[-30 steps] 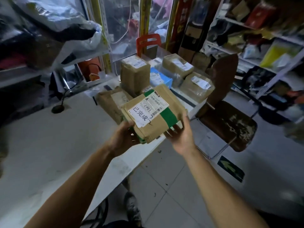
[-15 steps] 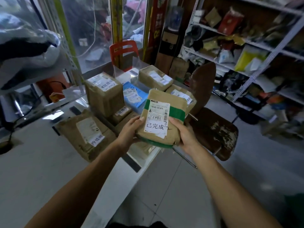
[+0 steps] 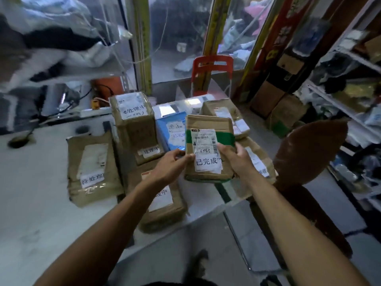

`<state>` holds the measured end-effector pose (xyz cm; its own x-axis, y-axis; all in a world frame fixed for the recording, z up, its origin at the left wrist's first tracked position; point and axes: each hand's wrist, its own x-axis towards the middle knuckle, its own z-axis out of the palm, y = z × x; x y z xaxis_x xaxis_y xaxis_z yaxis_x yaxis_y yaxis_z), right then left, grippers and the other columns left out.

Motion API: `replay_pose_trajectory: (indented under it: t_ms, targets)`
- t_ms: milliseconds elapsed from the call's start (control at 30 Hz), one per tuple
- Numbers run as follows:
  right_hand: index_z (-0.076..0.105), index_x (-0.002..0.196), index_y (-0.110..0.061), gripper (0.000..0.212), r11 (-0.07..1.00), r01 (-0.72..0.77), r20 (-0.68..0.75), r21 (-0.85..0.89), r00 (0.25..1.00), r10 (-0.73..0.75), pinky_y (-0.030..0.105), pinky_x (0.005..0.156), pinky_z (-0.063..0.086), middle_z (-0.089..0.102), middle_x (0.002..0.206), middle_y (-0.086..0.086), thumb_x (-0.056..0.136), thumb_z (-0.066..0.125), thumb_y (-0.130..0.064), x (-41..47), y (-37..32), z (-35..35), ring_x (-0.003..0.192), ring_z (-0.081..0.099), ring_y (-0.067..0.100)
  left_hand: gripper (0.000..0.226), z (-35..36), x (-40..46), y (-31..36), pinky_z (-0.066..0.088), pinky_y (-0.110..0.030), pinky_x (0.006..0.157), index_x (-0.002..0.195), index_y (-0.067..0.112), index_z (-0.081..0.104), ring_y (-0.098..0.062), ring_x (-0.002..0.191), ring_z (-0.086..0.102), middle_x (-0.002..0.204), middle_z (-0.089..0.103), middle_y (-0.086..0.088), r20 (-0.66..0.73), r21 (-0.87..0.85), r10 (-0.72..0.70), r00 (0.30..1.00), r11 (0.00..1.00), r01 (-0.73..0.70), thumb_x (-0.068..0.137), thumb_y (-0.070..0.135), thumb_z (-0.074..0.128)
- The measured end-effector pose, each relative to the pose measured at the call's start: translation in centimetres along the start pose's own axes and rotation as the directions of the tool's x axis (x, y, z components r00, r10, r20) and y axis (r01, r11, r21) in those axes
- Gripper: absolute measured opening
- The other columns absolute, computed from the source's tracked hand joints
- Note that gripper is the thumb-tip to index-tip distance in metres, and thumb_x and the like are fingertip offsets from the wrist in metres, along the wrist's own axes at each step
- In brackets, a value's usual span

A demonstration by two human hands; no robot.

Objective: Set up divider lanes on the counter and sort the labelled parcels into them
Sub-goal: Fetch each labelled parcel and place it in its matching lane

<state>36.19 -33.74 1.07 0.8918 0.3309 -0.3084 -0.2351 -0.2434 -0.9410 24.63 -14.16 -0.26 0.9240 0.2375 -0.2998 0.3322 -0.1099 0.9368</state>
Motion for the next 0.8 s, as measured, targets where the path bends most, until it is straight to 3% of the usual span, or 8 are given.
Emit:
replay_pose_trajectory:
  t_ms: [100, 200, 300, 367, 433, 533, 633, 800]
  targets:
    - [0.054, 0.135, -0.026, 0.082, 0.990, 0.074, 0.125, -0.119, 0.990, -0.059, 0.048, 0.094, 0.059, 0.073, 0.119, 0.000, 0.068, 0.083, -0.063, 4.1, -1.8, -0.1, 0.106, 0.072, 0.020, 0.032, 1.2, 1.2, 1.3, 0.055, -0.019, 0.071, 0.122, 0.016, 0.068, -0.005, 0.092, 0.070, 0.111, 0.074, 0.000, -0.157, -0.090, -0.013, 0.987, 0.996, -0.001, 0.101, 0.038, 0.059]
    - [0.038, 0.150, -0.028, 0.094, 0.953, 0.202, 0.213, -0.227, 0.965, -0.154, 0.043, 0.102, 0.054, 0.061, 0.133, -0.005, 0.073, 0.081, -0.061, 7.4, -4.2, 1.4, 0.119, 0.062, 0.015, 0.026, 1.1, 2.3, 2.4, 0.059, -0.030, 0.084, 0.117, 0.018, 0.071, -0.013, 0.096, 0.072, 0.111, 0.075, -0.004, -0.347, -0.135, -0.036, 0.937, 0.991, -0.012, 0.103, 0.035, 0.057]
    - [0.030, 0.155, -0.032, 0.103, 0.874, 0.324, 0.267, -0.363, 0.934, -0.235, 0.048, 0.112, 0.044, 0.052, 0.147, 0.000, 0.070, 0.074, -0.072, 10.3, -5.9, 3.4, 0.133, 0.052, 0.021, 0.031, 0.0, 4.0, 3.2, 0.058, -0.040, 0.094, 0.129, 0.008, 0.066, -0.020, 0.104, 0.071, 0.116, 0.072, -0.004, -0.522, -0.116, -0.033, 0.852, 0.993, -0.033, 0.105, 0.025, 0.056]
    - [0.024, 0.159, -0.022, 0.096, 0.767, 0.360, 0.293, -0.531, 0.927, -0.233, 0.043, 0.120, 0.031, 0.039, 0.156, 0.006, 0.084, 0.072, -0.059, 11.6, -6.1, 4.4, 0.145, 0.035, 0.027, 0.037, -0.4, 5.0, 3.4, 0.059, -0.032, 0.090, 0.140, 0.004, 0.057, -0.019, 0.108, 0.068, 0.122, 0.068, -0.003, -0.543, -0.104, -0.055, 0.838, 0.995, -0.002, 0.105, 0.018, 0.056]
    - [0.031, 0.156, -0.018, 0.079, 0.602, 0.401, 0.361, -0.691, 0.912, -0.193, 0.043, 0.117, 0.029, 0.033, 0.155, 0.010, 0.093, 0.068, -0.046, 12.1, -5.1, 5.1, 0.145, 0.028, 0.030, 0.041, 0.0, 5.6, 3.5, 0.055, -0.017, 0.081, 0.143, 0.004, 0.054, -0.014, 0.108, 0.064, 0.124, 0.064, 0.001, -0.520, -0.048, -0.070, 0.851, 0.997, 0.053, 0.103, 0.012, 0.058]
    - [0.037, 0.149, -0.021, 0.069, 0.408, 0.483, 0.470, -0.775, 0.872, -0.140, 0.050, 0.121, 0.026, 0.022, 0.158, 0.010, 0.092, 0.066, -0.047, 12.2, -2.6, 5.2, 0.146, 0.018, 0.031, 0.038, 1.5, 6.2, 3.2, 0.047, -0.020, 0.093, 0.137, 0.003, 0.061, -0.014, 0.112, 0.062, 0.128, 0.068, -0.007, -0.530, 0.098, -0.050, 0.847, 0.988, 0.120, 0.098, 0.004, 0.061]
    - [0.025, 0.158, -0.024, 0.081, 0.376, 0.527, 0.512, -0.762, 0.846, -0.149, 0.051, 0.126, 0.014, 0.011, 0.165, 0.007, 0.092, 0.068, -0.044, 12.1, -1.5, 4.6, 0.153, 0.002, 0.029, 0.040, 2.3, 6.2, 2.9, 0.045, -0.023, 0.100, 0.138, 0.006, 0.061, -0.014, 0.116, 0.061, 0.131, 0.067, -0.005, -0.553, 0.140, -0.024, 0.833, 0.983, 0.121, 0.098, 0.004, 0.060]
    - [0.032, 0.156, -0.028, 0.073, 0.389, 0.596, 0.582, -0.702, 0.796, -0.168, 0.049, 0.126, 0.011, 0.015, 0.167, 0.004, 0.094, 0.069, -0.038, 11.6, -1.6, 4.7, 0.154, 0.003, 0.028, 0.036, 2.7, 5.9, 2.9, 0.047, -0.024, 0.097, 0.134, 0.009, 0.065, -0.013, 0.113, 0.063, 0.126, 0.069, -0.002, -0.580, 0.180, 0.003, 0.815, 0.976, 0.124, 0.098, 0.008, 0.062]
